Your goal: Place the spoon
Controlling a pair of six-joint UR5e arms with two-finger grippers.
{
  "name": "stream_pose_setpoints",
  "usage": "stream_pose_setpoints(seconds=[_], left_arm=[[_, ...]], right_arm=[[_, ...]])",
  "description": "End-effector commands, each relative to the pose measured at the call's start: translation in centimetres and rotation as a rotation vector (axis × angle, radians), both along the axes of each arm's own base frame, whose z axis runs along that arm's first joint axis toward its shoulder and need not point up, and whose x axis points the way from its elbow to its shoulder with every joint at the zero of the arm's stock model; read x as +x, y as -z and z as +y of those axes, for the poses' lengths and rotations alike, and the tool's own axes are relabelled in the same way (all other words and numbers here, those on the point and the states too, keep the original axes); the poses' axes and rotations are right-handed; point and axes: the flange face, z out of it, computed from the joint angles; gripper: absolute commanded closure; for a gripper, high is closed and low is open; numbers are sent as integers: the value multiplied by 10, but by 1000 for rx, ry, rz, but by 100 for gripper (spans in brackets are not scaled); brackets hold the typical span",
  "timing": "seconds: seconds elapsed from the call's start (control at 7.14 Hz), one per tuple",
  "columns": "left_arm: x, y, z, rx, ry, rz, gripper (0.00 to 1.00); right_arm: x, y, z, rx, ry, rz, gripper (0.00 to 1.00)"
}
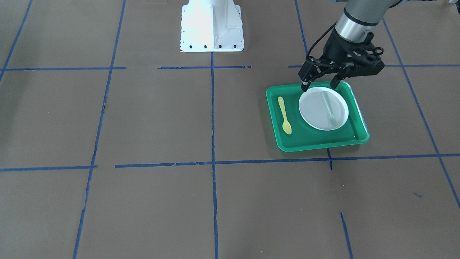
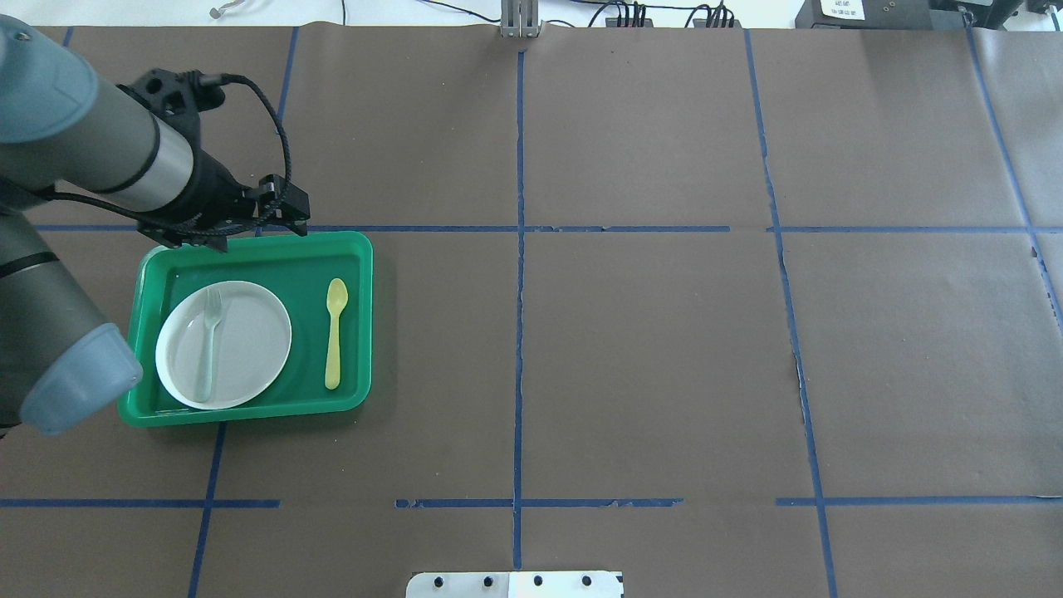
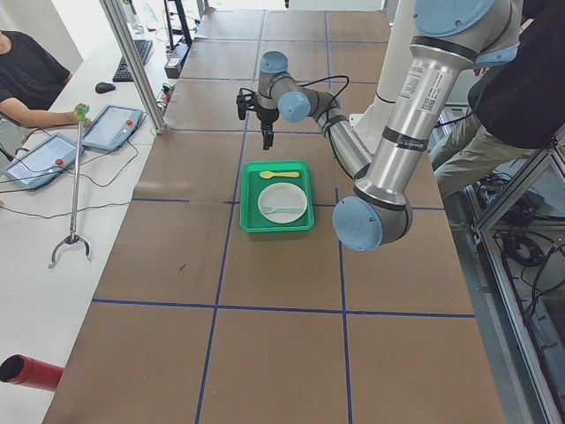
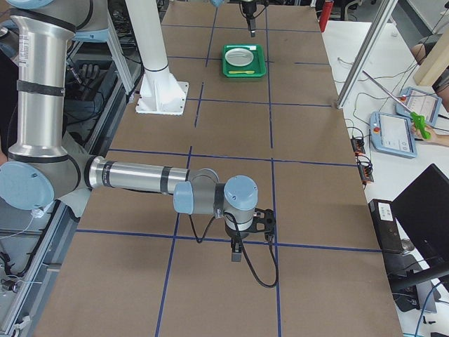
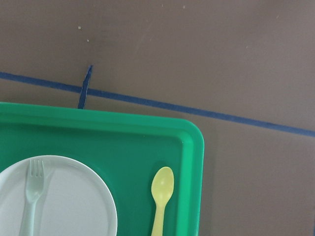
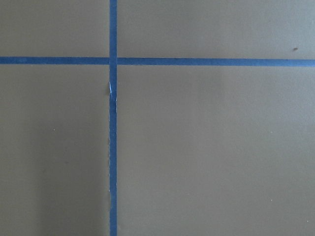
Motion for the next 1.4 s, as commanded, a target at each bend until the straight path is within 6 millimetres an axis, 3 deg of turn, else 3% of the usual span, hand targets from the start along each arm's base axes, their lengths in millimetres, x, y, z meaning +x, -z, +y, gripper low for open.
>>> stream_pose_setpoints(seconds=[0.0,0.28,0.42,0.56,0.84,0.98,1.12,1.26], left_arm=[[-65,-47,-10,139,-69,-114,0],[-138,-133,-32,80,-146,-141,0],[-202,-184,-45,105,-173,-184,0],[-254,-245,-36,134,-247,-209,0],[-337,-342,-4,136,-304,-248,0],[-350,-375,10,92,-304,-232,0],[-350,-391,23,65,-308,-220,0],[-350,-392,24,60,-308,-219,0]], right_arm=[[0,0,0,0,0,0,0],[0,0,0,1,0,0,0],[0,0,0,1,1,0,0],[0,0,0,0,0,0,0],[0,0,0,0,0,0,0],[0,0,0,0,0,0,0],[0,0,0,0,0,0,0],[0,0,0,1,1,0,0]])
